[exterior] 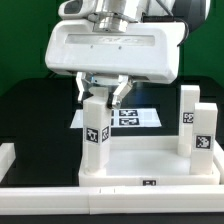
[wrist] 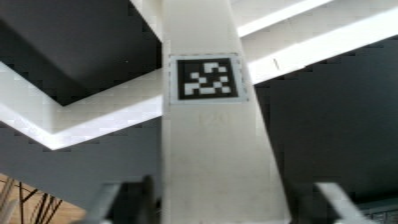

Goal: Assemble desk

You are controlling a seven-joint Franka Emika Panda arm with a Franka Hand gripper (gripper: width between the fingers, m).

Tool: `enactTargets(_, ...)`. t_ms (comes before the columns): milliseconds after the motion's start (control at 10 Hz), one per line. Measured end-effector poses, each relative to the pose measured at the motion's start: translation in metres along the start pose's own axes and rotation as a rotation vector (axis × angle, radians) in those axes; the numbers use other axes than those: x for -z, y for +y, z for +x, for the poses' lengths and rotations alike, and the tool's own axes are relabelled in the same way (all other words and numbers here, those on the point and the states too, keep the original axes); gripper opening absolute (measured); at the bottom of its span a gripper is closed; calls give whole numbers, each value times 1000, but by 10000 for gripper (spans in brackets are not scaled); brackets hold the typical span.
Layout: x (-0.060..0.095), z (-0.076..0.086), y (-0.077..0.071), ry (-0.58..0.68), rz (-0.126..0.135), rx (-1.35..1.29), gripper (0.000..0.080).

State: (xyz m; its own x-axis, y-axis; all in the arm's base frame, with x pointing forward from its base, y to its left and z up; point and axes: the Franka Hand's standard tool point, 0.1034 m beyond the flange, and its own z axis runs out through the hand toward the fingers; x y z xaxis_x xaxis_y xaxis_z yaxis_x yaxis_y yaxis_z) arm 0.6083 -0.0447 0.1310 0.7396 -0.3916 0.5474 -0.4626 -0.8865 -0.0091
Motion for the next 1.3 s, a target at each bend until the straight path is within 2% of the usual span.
enactTargets(100,0,0,0,0,0,1,513)
enactTargets(200,0,0,0,0,0,1,605)
enactTargets(300,0,0,2,-22,-3,14,605)
enactTargets(400,4,13,16,-39,0,31,641)
enactTargets(500,4,18,24,-117,5,-10,647)
enactTargets(700,2,26,28,-302,10,-58,647)
enactTargets(800,0,27,30,-354,10,-91,649)
enactTargets(1000,0,20,22,-469,5,-115,649)
enactTargets(1100,-2,20,20,-481,-3,-127,649)
enactTargets(1200,-3,15,12,-477,-10,-151,649)
enactTargets(1300,-3,9,2,-480,-6,-152,649)
